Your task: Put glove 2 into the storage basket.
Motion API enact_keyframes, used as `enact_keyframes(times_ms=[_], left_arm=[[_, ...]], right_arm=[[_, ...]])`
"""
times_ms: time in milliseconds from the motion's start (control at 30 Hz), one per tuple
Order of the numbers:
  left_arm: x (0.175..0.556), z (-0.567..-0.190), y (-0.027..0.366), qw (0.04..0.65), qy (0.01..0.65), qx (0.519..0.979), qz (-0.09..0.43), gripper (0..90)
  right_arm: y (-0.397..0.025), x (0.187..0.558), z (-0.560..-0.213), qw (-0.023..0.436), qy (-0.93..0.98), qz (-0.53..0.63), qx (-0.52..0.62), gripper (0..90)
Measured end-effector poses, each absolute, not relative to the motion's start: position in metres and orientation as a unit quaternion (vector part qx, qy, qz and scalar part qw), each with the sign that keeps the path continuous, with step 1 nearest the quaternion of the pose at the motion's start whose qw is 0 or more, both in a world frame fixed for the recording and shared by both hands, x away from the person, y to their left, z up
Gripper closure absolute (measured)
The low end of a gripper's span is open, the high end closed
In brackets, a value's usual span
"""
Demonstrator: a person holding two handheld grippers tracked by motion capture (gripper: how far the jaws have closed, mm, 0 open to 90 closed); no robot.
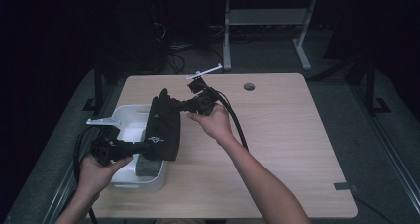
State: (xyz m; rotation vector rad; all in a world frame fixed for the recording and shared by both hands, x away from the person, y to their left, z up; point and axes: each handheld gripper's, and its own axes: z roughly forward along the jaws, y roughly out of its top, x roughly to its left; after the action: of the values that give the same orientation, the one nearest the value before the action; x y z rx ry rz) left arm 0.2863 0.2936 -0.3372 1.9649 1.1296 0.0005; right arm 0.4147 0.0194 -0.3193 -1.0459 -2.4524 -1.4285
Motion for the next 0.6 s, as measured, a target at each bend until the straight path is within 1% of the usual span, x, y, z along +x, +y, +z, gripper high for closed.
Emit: enact_keyframes(times_ms=[600], left_arm=[[0.283,-0.347,0.321,0.418,0.474,0.775,0.003,82.0]], right_arm=[[0.051,0.421,-0.333,0.077,-0.807,-0.475,-0.341,81.3]])
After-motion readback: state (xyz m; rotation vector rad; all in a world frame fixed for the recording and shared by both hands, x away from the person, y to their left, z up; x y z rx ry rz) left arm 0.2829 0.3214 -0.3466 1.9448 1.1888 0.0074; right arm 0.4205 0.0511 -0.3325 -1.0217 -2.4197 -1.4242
